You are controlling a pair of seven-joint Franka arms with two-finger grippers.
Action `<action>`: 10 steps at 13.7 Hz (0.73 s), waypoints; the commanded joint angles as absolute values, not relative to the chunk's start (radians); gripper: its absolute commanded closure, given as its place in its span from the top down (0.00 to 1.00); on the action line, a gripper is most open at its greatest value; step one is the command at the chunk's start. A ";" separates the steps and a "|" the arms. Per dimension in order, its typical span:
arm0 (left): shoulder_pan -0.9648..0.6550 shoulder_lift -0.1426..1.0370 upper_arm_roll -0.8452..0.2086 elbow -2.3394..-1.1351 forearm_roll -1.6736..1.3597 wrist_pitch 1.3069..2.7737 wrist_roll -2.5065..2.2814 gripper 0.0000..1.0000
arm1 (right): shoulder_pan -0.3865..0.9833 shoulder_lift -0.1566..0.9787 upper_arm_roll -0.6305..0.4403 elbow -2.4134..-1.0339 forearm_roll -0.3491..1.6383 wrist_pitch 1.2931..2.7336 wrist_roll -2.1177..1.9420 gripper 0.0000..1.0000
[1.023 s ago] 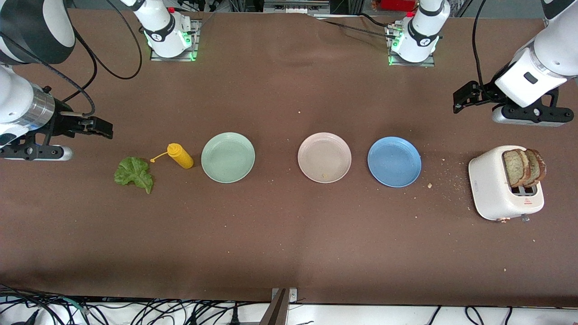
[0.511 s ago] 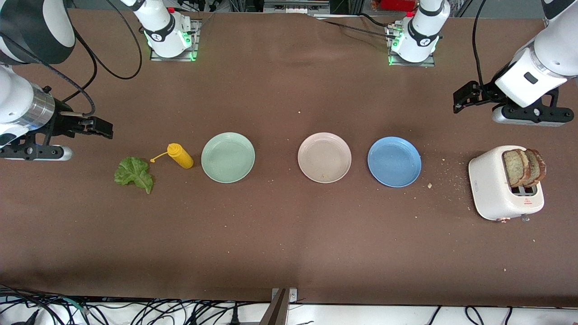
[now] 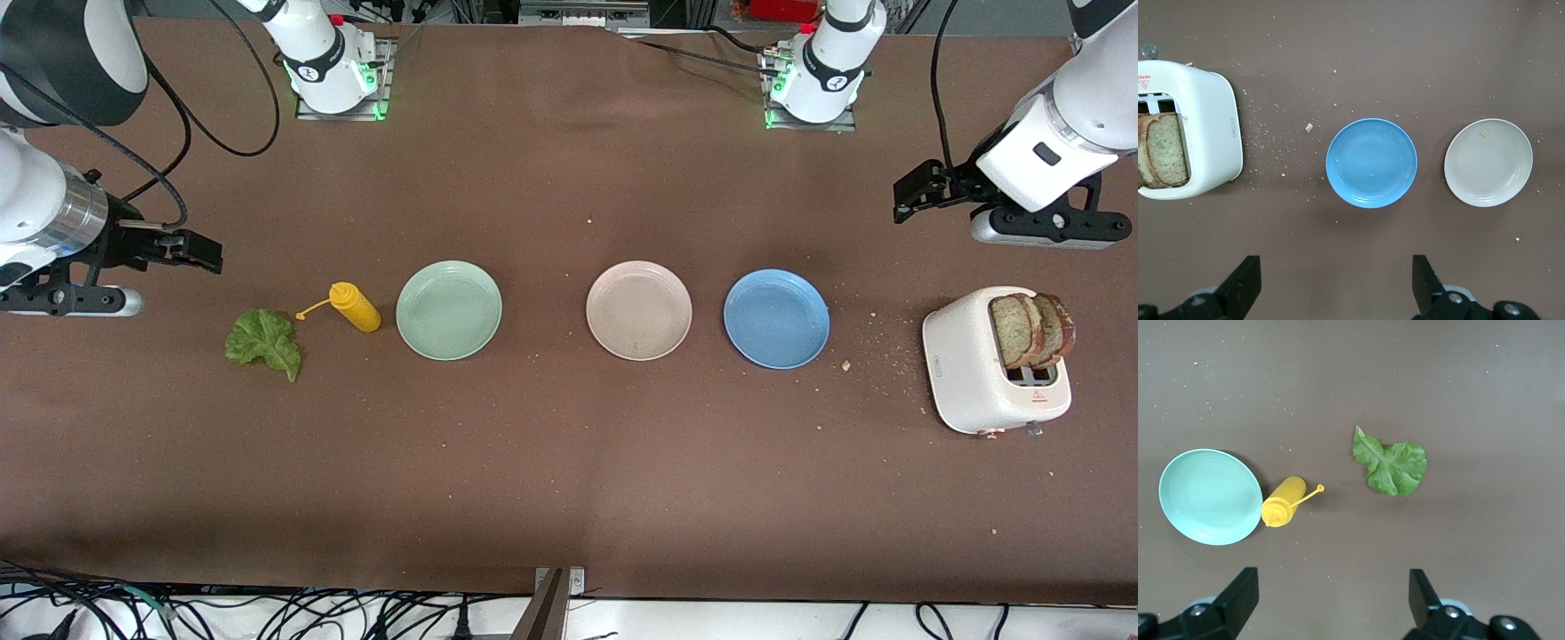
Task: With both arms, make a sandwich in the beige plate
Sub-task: 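Move the left gripper down over the bread slice in the toaster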
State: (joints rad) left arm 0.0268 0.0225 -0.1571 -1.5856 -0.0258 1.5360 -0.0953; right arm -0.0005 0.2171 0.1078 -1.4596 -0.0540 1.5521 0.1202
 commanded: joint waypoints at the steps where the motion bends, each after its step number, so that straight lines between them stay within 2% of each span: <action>1: 0.060 0.025 -0.153 -1.563 -0.044 1.525 -0.089 1.00 | -0.002 0.209 0.107 -1.471 -0.061 1.563 0.112 1.00; 10: 0.087 0.048 -0.150 -1.555 -0.046 1.497 -0.086 1.00 | -0.002 0.213 0.109 -1.471 -0.058 1.557 0.110 1.00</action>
